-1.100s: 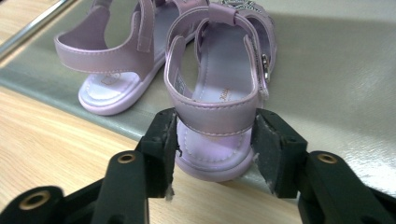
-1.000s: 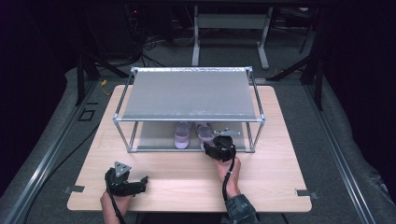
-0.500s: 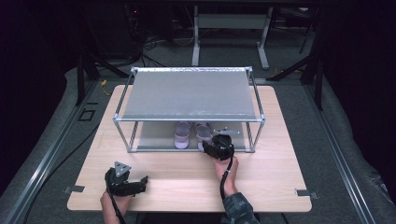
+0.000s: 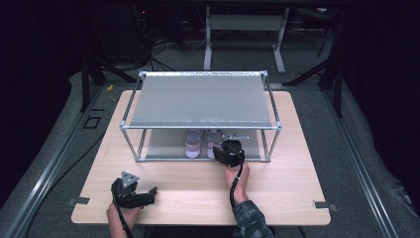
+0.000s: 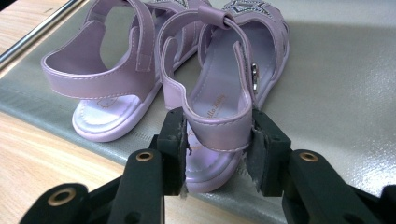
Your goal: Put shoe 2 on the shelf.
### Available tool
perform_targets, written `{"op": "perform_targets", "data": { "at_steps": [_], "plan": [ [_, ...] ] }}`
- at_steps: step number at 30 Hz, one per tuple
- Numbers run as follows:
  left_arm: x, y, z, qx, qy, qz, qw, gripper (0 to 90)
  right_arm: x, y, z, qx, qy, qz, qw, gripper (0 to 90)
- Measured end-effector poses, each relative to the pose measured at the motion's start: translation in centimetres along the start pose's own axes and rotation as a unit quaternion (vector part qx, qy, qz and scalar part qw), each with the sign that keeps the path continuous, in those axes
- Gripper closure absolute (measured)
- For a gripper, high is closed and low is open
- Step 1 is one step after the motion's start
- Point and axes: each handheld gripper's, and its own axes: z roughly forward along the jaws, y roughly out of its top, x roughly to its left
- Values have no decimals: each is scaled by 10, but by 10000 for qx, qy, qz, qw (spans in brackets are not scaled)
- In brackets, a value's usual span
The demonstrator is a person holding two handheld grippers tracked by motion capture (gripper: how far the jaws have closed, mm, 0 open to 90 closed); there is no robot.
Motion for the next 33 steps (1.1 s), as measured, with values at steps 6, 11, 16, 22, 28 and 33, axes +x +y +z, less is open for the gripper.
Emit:
{"op": "perform_targets", "data": {
  "at_steps": [6, 11, 16, 22, 28, 33],
  "plan": [
    [0, 0, 0, 5, 6, -2, 10000, 18, -3, 2, 4, -4, 156, -7, 9999, 624],
    [0, 0, 0, 2, 13, 2, 10000, 18, 0, 3, 5, 17, 116, -31, 9999, 621],
    [0, 0, 0, -7, 13, -9, 10000, 19, -2, 3, 6, 41, 67, -58, 10000, 608],
    [0, 0, 0, -6, 11, -10, 10000, 19, -1, 3, 2, 107, 280, -156, 9994, 437],
    [0, 0, 0, -8, 14, -8, 10000, 19, 4, -2, -14, 105, 75, -319, 9994, 244],
    [0, 0, 0, -8, 15, -8, 10000, 19, -1, -11, -35, 179, 188, -481, 9985, 148]
  ]
}}
